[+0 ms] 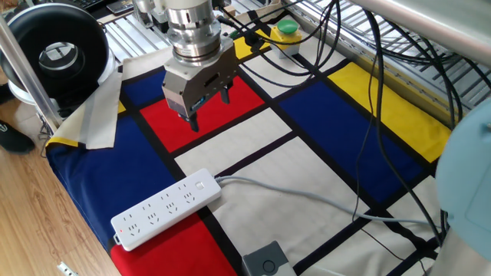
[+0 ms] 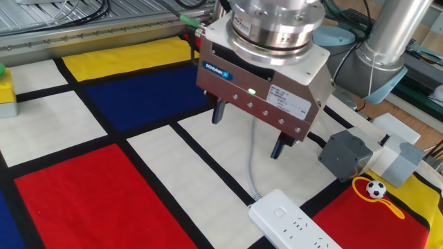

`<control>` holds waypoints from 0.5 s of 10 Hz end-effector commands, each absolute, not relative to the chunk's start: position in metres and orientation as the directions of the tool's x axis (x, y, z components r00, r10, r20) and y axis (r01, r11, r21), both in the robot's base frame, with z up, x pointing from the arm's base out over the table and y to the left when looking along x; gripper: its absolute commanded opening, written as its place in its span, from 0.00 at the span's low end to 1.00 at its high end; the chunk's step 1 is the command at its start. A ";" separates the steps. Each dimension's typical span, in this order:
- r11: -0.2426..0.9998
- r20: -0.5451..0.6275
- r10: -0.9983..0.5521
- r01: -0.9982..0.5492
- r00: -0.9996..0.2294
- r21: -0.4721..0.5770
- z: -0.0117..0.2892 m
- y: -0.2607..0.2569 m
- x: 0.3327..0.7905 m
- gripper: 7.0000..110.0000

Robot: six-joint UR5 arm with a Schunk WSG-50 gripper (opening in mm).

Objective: Turn off the power strip by pressing the button

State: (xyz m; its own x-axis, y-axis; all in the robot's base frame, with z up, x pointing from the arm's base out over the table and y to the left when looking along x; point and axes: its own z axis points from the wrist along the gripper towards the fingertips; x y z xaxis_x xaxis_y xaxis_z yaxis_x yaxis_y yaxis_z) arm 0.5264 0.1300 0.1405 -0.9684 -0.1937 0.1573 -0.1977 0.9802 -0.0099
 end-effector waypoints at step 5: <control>0.974 0.157 -0.223 -0.225 -0.962 0.008 0.116 0.131 0.520 0.79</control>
